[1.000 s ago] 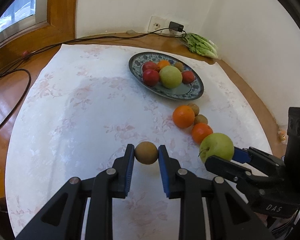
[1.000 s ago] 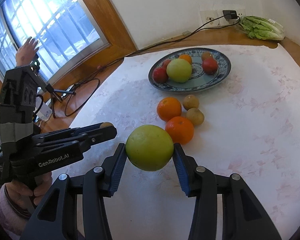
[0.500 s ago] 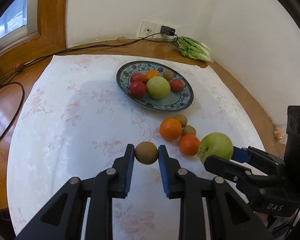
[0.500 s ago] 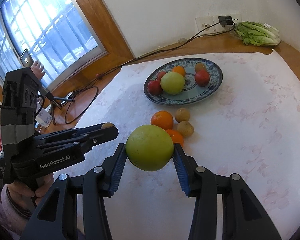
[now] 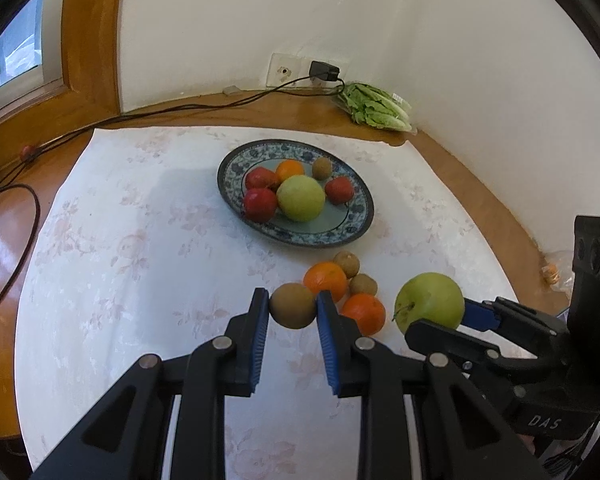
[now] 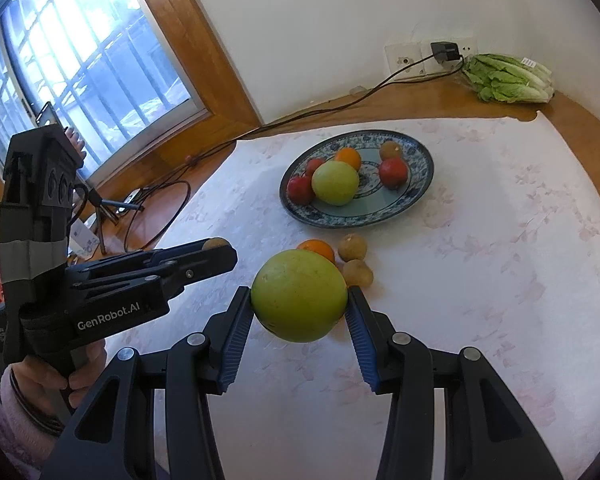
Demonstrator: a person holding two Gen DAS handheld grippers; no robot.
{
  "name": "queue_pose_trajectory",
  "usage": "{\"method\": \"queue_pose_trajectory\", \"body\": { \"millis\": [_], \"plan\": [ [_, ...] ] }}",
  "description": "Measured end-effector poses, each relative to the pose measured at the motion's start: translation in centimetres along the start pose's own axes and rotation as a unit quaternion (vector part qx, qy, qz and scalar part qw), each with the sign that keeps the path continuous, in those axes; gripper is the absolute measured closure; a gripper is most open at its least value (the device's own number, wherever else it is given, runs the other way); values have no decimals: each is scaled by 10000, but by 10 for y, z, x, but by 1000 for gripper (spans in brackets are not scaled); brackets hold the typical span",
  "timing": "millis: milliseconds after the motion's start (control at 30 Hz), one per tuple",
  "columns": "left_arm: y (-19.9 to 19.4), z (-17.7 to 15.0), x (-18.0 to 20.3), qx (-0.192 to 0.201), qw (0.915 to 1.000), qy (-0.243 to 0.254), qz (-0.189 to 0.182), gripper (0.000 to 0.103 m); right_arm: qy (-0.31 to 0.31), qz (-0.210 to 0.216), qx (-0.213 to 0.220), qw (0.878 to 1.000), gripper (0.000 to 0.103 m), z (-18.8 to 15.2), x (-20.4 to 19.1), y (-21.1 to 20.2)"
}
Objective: Organize fruits
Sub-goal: 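Lift the kiwi with the left tool while the right tool lifts the green apple, then carry the kiwi with the left tool while the right tool carries the green apple over the plate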
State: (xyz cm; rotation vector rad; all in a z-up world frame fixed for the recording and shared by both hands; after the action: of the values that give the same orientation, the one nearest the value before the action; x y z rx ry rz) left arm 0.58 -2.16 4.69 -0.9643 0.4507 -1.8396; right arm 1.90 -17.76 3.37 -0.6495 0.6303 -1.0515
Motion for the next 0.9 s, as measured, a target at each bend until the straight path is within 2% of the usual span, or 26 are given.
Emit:
{"method": "queue_pose_trajectory", "body": {
  "millis": [400,900],
  "plan": [
    [10,30,9,61,9998,158,-62,78,-18,-214,51,9998,55,19,11,-1],
    [65,47,3,-201,9995,236,-29,78,0,-458,87,9989,55,40,26,12]
  ]
}}
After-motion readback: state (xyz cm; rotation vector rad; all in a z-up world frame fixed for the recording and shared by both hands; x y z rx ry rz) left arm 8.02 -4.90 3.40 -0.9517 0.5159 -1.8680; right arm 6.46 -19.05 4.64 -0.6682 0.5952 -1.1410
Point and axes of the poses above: each gripper's, at about its wrist camera, not at the fingertips, and y roughly the way its jaws point, x to its right, z to its top, the point moved 3 cm from there along y, roughly the way its jaws point, and after that the axes turned 15 degrees about -z, right-handed, at the moved point
